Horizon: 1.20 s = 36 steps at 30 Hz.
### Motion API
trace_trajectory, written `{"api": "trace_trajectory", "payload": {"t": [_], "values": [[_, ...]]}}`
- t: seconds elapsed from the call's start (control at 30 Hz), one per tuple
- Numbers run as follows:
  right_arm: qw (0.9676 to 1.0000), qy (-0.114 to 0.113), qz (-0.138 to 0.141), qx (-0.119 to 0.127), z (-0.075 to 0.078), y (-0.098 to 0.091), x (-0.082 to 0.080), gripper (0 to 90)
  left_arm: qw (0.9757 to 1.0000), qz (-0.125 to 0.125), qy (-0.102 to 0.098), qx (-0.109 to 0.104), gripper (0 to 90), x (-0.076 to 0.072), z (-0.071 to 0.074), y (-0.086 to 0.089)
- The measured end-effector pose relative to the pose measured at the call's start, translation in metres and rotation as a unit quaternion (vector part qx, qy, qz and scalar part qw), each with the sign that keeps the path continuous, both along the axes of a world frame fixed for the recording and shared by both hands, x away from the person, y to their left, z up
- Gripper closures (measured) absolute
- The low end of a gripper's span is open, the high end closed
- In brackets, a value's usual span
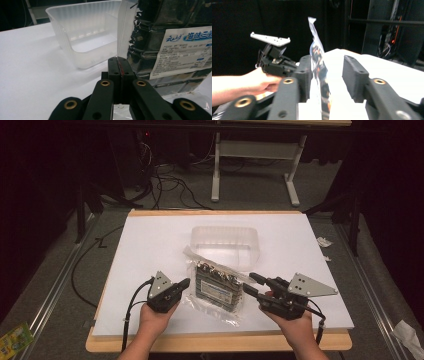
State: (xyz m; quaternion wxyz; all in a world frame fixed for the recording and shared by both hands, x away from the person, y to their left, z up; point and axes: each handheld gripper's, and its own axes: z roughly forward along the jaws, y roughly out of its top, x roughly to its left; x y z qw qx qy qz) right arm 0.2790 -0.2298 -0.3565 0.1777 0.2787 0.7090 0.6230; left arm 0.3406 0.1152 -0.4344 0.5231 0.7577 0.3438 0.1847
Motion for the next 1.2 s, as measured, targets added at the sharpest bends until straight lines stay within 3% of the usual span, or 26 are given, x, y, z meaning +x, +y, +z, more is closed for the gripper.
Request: {"api": "trace_trajectory", "payload": {"t": [0.1, 0.23, 0.3, 0.67, 0.87, 1.0, 1.03, 1.2], "values": [[0.9997, 0.021, 0.001, -0.008, -0.009, 0.003, 0.004, 46.9, 1.0, -0.002, -0.001, 0.0, 90.0, 0.0, 0.0, 0.0], [0.9983, 0.052, 0.003, -0.024, -0.026, 0.013, 0.011, 45.5, 1.0, -0.002, -0.001, -0.001, 90.0, 0.0, 0.0, 0.001], [0.9971, 0.062, 0.012, -0.043, -0.039, 0.021, 0.016, 53.4, 1.0, -0.002, -0.002, 0.0, 90.0, 0.0, -0.001, 0.001], [0.9934, 0.093, 0.014, -0.066, -0.053, 0.035, 0.025, 71.1, 0.9999, 0.0, -0.007, 0.008, 90.0, -0.002, -0.001, 0.0], [0.9942, 0.07, 0.017, -0.081, -0.054, 0.038, 0.022, 74.6, 0.9998, 0.007, -0.007, 0.015, 89.9, -0.002, -0.002, -0.001], [0.9944, 0.071, 0.017, -0.076, -0.054, 0.037, 0.022, 75.6, 0.9997, 0.009, 0.001, 0.023, 79.7, -0.002, -0.003, -0.001], [0.9946, 0.077, 0.014, -0.068, -0.054, 0.036, 0.023, 75.7, 0.9997, 0.011, 0.004, 0.02, 73.6, -0.002, -0.004, -0.001], [0.9954, 0.071, 0.01, -0.063, -0.053, 0.033, 0.022, 75.9, 0.9998, 0.013, 0.009, 0.014, 60.9, -0.003, -0.004, 0.003]]}}
